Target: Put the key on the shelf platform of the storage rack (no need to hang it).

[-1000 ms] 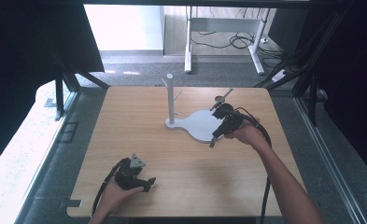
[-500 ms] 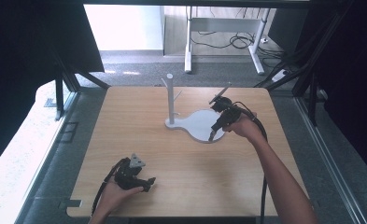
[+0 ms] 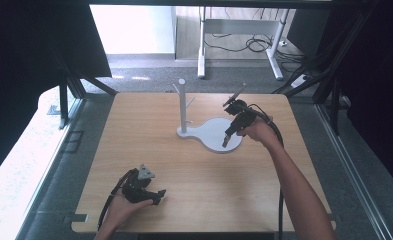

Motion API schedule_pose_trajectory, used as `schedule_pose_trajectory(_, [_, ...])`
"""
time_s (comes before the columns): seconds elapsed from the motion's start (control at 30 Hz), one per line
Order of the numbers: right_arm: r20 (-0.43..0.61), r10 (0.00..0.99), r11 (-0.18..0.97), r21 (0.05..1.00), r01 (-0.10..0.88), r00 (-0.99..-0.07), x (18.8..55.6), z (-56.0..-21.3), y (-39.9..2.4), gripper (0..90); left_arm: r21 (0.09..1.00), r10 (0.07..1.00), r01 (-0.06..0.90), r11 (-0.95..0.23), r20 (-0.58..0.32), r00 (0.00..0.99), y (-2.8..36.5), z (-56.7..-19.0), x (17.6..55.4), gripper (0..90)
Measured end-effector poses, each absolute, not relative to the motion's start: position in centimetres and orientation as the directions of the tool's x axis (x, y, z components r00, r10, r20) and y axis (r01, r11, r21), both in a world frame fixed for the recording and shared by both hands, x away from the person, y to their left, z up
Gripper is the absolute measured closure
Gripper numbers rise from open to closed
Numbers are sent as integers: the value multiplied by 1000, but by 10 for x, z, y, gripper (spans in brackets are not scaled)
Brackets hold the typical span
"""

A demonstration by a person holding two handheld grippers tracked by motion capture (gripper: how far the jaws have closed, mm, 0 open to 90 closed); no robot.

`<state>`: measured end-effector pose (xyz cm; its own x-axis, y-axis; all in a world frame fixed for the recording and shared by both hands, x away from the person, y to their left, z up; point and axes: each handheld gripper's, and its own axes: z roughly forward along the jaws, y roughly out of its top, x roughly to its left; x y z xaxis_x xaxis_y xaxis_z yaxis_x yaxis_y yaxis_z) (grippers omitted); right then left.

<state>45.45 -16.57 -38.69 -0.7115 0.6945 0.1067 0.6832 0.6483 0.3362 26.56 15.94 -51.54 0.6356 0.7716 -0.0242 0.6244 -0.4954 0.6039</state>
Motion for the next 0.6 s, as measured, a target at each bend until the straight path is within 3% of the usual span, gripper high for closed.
schedule_pose_trajectory(0.6, [129, 708, 626, 340, 702, -694, 476, -383, -156, 899, 607, 776, 629, -486, -31, 630, 163, -515, 266, 179])
